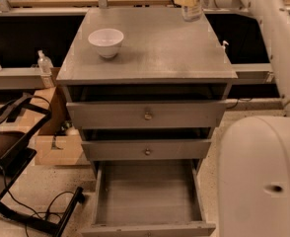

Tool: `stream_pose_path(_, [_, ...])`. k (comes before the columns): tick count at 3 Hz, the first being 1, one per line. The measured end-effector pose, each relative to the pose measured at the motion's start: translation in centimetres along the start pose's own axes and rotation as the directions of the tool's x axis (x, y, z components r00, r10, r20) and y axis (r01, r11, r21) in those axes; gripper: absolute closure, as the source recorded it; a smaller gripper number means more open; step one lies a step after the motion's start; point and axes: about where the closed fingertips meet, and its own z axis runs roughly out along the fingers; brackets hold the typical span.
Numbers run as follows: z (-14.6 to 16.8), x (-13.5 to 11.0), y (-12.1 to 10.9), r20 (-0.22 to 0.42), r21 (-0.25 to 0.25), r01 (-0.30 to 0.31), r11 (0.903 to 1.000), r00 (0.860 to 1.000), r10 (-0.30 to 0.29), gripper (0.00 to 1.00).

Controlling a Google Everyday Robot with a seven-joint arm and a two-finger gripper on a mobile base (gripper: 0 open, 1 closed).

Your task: Place blue plastic bottle into bottom drawer

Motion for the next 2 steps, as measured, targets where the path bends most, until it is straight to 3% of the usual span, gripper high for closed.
stream_pose_path(1, [-5.8,-4.9,-0.5,0.03,0.058,-0.006,0.9983,1.0,0.005,1.0])
stream_pose_path(2, [-9.2,-4.9,2.4,0.036,0.017,-0.043,0.999,0.998,0.042,1.0])
